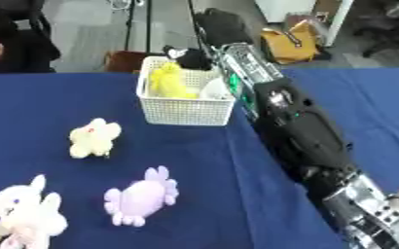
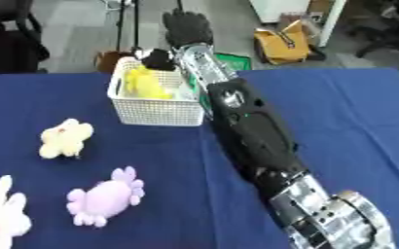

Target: Pick up objects on the table and place them in the box.

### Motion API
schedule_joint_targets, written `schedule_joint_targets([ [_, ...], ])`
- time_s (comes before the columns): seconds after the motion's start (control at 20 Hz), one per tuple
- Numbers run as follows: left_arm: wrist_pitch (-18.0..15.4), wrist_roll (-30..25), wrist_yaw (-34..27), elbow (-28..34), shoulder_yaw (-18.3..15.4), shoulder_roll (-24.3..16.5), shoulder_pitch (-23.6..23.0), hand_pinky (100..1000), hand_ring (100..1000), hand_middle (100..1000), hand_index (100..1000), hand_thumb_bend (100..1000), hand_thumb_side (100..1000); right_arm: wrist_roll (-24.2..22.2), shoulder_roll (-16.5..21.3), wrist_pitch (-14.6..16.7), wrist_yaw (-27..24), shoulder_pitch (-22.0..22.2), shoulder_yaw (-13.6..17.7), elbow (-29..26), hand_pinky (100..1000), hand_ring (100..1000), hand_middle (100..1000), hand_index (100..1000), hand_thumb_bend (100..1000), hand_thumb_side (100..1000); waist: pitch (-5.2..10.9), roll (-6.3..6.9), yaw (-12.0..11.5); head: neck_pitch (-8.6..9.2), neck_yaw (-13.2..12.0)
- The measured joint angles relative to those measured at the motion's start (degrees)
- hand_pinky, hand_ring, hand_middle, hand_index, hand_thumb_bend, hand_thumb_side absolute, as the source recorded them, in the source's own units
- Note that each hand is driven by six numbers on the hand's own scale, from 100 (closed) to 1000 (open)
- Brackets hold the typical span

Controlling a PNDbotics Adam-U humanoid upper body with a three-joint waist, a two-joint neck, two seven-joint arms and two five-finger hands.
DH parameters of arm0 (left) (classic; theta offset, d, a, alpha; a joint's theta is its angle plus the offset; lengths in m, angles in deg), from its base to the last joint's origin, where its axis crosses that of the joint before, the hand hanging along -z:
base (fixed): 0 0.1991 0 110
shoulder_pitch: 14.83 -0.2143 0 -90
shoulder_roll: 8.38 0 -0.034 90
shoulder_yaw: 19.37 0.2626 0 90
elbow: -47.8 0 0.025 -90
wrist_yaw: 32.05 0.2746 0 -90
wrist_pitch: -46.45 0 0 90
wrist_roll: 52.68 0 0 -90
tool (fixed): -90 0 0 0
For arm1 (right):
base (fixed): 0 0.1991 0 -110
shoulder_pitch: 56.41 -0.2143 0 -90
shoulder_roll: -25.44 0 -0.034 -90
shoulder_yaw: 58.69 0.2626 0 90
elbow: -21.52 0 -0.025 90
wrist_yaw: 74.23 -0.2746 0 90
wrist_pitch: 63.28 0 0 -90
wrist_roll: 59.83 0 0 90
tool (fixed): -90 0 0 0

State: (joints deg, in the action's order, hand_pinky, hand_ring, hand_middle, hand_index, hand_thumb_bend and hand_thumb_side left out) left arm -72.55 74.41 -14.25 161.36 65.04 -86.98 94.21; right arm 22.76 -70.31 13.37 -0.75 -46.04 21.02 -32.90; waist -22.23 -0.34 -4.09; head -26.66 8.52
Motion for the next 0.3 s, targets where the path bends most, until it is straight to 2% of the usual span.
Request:
schedule_joint_targets([
  [0.25,0.14,0.22,0.38,0.0,-0.25,-0.01,-0.38,727,829,786,783,100,588,-0.81,6.08,1.06,-8.18,2.8,-3.64,-18.03,841,786,763,895,513,974,0.47,0.01,0.9,-0.4,-1.04],
  [0.3,0.19,0.27,0.41,0.0,-0.25,-0.01,-0.38,727,829,786,784,100,588,-1.32,7.23,0.96,-9.47,3.52,-4.15,-21.42,839,785,757,894,483,988,0.48,0.04,0.94,-0.47,-1.19],
])
